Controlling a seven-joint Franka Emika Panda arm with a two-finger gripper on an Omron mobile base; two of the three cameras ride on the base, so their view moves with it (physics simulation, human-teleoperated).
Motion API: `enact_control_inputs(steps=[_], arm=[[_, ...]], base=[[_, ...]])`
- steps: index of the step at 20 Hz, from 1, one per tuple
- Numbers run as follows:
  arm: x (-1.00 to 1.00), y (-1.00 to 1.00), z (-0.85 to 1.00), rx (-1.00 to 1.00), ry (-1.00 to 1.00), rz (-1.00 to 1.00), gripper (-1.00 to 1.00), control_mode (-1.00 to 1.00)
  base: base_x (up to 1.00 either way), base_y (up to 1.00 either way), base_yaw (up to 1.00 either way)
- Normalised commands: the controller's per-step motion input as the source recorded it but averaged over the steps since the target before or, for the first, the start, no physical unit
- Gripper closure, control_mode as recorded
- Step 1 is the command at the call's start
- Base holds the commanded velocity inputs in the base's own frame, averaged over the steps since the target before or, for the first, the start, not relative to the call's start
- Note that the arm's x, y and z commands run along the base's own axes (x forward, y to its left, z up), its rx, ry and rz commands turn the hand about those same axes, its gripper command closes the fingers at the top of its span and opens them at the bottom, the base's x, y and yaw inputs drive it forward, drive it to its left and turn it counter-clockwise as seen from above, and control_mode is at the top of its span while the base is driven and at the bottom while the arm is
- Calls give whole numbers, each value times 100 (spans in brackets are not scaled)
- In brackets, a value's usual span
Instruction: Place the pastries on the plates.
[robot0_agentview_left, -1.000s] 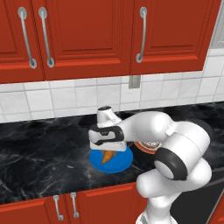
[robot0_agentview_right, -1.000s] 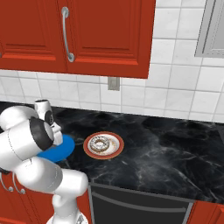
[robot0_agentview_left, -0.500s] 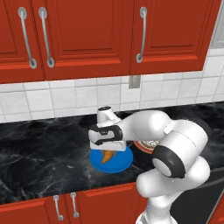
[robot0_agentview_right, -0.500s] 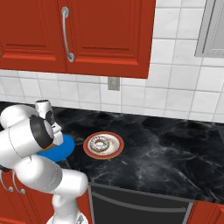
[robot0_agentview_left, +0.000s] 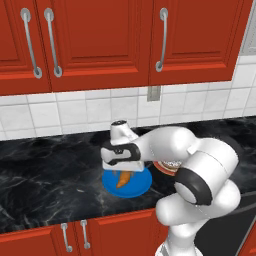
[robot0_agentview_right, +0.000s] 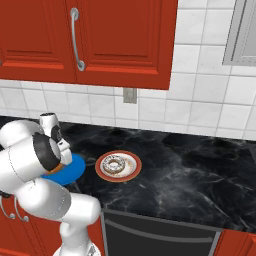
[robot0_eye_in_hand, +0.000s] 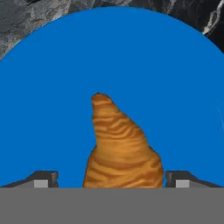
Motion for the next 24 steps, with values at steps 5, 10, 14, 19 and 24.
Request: enact_control_inputs(steps=[5, 10, 14, 19, 24], arm=[[-39, 0, 66, -1, -13, 3, -100, -100], [-59, 4, 32, 0, -8, 4, -100, -100], [-85, 17, 29, -1, -5, 5, -100, -100], [-66, 22, 71, -1, -5, 3, -100, -100], [-52, 30, 77, -1, 0, 2, -100, -100]], base=[[0, 0, 0], [0, 0, 0], [0, 0, 0], [0, 0, 0], [0, 0, 0]])
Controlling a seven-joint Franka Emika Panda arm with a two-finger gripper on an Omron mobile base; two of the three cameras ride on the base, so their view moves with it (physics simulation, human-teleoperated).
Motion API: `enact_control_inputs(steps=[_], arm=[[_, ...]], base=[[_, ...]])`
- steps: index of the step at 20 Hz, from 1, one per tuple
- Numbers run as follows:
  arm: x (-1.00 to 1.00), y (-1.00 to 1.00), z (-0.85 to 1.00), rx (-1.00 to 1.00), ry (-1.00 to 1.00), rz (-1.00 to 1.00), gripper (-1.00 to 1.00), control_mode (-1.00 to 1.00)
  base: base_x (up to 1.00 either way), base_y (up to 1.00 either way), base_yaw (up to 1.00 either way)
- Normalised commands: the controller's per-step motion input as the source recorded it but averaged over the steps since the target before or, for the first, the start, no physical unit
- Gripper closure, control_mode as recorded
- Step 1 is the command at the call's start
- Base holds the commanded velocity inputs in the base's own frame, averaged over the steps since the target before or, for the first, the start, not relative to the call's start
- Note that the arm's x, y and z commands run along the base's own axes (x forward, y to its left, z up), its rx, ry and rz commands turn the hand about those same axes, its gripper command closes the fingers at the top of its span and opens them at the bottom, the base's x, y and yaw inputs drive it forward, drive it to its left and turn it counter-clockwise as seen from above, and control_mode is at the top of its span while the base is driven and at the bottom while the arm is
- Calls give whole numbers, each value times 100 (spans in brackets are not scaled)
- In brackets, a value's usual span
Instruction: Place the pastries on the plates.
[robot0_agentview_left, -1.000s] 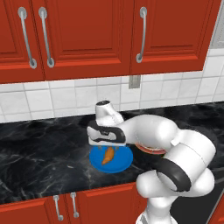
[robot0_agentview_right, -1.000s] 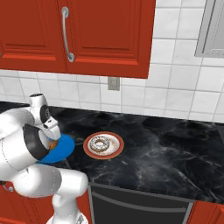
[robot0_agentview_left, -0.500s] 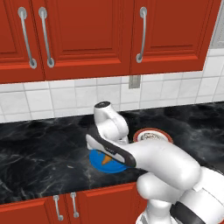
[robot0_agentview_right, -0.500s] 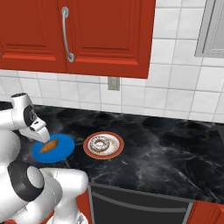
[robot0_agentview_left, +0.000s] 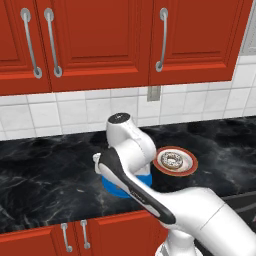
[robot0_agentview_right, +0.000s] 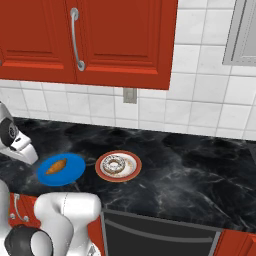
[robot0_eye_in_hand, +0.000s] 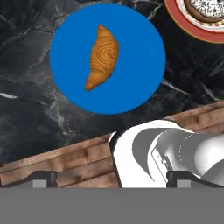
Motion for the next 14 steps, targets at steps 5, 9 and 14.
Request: enact_control_inputs(steps=[5, 9, 14], arm=[[-37, 21, 87, 0, -3, 1, -100, -100], [-47, 12, 52, 0, -4, 4, -100, -100], [-49, 7, 11, 0, -8, 8, -100, -100]], base=[[0, 0, 0], [0, 0, 0], [0, 0, 0]])
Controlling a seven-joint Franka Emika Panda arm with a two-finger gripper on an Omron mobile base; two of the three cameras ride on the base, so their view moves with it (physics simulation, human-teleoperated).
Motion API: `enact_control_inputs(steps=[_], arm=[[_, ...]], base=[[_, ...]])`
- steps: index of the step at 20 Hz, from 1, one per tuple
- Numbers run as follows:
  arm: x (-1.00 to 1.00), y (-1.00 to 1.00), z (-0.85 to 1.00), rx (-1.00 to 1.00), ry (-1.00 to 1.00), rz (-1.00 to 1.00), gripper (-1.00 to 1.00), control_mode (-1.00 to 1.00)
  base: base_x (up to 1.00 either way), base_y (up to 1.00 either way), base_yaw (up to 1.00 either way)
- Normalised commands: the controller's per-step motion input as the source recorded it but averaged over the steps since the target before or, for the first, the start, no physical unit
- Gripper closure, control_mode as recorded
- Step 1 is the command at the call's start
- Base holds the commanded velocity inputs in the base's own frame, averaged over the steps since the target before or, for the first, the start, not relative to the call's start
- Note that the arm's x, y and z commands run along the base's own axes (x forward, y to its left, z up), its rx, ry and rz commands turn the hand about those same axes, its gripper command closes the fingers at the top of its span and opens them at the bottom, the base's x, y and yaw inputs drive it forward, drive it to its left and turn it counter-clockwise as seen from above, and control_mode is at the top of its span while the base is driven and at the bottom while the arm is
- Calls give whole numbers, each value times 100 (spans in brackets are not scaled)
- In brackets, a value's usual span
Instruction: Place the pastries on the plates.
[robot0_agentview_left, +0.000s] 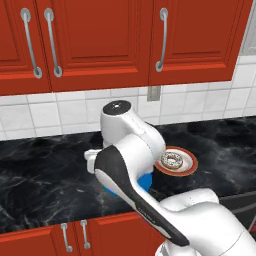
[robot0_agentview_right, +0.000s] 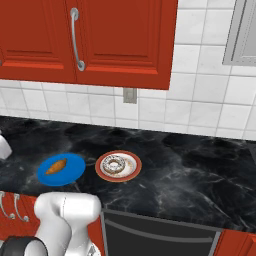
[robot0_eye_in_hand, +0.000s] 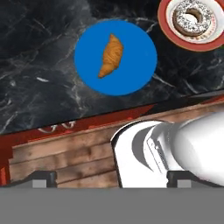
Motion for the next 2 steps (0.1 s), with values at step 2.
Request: enact_control_inputs(steps=[2], arm=[[-16, 14, 0, -5, -31, 11, -100, -100]], base=[[0, 0, 0]])
